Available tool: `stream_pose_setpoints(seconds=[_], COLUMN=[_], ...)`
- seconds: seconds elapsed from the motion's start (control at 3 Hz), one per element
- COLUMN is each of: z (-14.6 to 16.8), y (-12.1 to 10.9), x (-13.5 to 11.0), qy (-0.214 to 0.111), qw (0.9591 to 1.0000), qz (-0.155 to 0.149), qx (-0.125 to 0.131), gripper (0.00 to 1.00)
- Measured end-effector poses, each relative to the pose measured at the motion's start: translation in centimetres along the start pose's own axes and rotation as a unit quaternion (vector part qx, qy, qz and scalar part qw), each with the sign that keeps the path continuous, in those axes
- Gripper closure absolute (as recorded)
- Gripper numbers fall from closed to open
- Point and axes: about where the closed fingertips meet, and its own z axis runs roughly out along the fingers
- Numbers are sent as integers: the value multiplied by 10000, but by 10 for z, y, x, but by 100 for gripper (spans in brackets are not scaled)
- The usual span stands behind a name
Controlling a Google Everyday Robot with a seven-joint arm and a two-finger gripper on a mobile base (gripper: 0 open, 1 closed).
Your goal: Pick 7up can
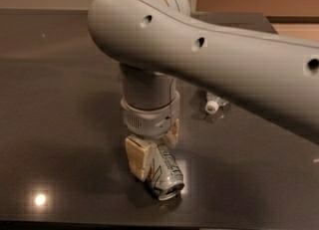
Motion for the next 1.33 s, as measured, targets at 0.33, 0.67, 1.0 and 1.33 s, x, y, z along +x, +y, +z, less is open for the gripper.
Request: stream_pose_setpoints(seconds=[0.33,0.67,1.0,1.33], z=[1,-9,-31,-63], y=[2,4,2,-9], x=[1,-1,-8,-17], qy=[6,-83,-279,-563], qw=[10000,9999,9989,9962], qz=[-21,-111,-336,-620], qx=[-17,49,185,242], gripper=[64,87,100,100])
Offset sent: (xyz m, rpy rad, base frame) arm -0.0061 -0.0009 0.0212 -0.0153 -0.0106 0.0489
